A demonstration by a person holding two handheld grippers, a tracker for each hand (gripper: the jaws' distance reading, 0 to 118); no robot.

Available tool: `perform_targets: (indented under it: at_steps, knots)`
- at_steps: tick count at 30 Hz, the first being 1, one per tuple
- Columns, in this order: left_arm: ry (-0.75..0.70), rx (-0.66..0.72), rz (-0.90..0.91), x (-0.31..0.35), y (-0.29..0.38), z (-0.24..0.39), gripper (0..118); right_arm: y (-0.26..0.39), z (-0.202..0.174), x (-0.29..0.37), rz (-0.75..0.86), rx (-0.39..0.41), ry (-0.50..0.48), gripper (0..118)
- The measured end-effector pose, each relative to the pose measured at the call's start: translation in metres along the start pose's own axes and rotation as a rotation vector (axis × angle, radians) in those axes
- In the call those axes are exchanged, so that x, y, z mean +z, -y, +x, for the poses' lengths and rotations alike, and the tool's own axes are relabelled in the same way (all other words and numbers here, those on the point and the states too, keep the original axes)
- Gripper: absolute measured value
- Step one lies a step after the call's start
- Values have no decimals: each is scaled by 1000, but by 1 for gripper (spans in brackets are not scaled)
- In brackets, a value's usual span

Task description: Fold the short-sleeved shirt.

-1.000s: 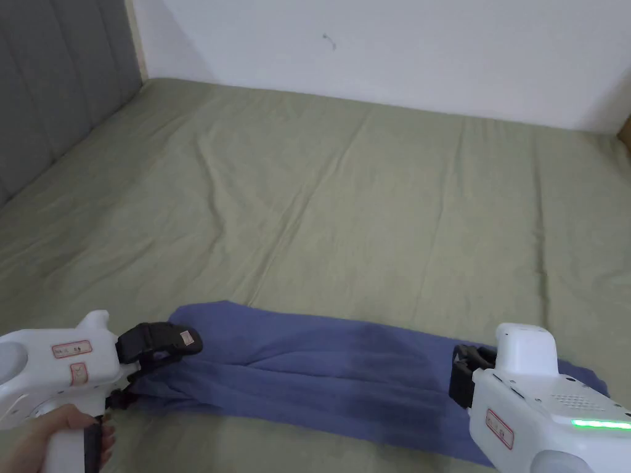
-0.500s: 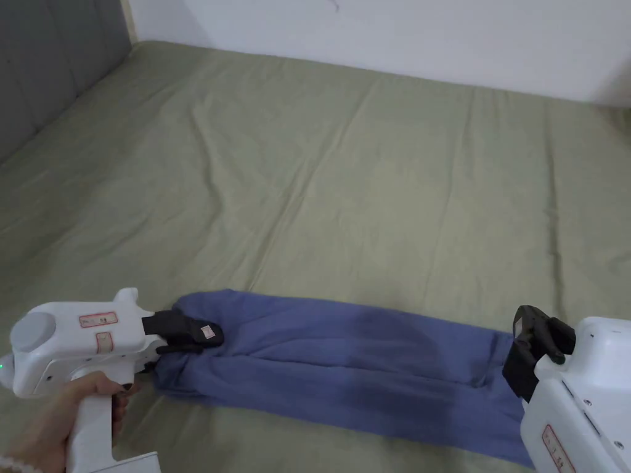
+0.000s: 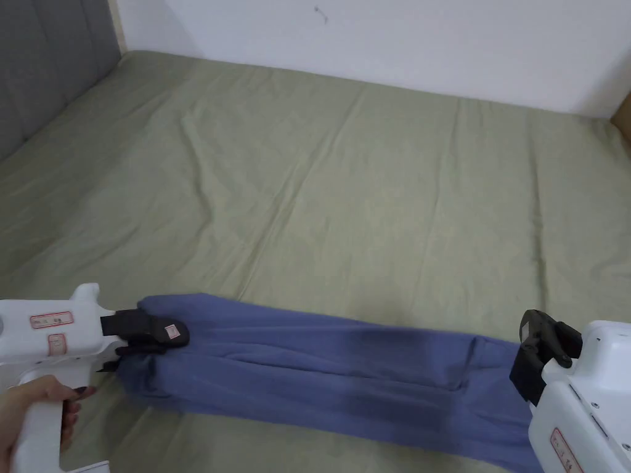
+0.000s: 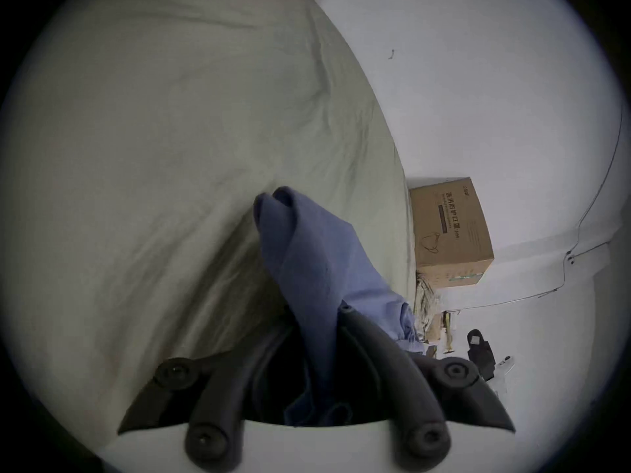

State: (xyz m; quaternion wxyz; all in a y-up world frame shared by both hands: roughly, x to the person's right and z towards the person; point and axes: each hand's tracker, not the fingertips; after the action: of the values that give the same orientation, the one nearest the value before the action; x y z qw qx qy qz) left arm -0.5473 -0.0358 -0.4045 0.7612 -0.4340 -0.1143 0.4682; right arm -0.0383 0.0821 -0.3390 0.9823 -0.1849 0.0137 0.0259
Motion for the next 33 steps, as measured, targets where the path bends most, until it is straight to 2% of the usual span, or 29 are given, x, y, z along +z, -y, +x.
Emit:
perform_targets:
  at_steps: [4,7,12,14,17,21,24,28,30,31,32,33]
  knots:
    - [-60,28,47,18,-2,0,10,0,4,1,-12,-3,-2,1]
    - [-92,-16,17,22,-3,6,10,1,9,3,-18,-7,-5,0]
    - [-134,-77,65,24,4,45,11,3,17,5,-37,-20,-8,1]
    - [-117,-128,63,24,11,74,11,4,23,7,-36,-26,-13,1]
    - [-139,-288,44,14,18,122,11,4,33,8,-36,-40,-14,1]
    - [-80,-422,-44,-21,47,191,11,5,48,12,-32,-82,-23,1]
    - [-60,-500,-121,-62,74,228,11,8,57,15,-25,-53,-8,1]
    - [-92,-547,-222,-124,103,246,11,11,76,20,-21,-112,2,0]
    - [-103,-597,-278,-153,118,249,11,12,81,23,-7,-72,44,1]
    - [-119,-601,-312,-165,124,248,14,12,83,25,1,-34,63,1]
    - [-123,-601,-348,-177,129,245,23,12,84,25,-3,-20,68,1]
    - [-122,-590,-350,-185,139,247,41,13,87,25,-5,-26,64,1]
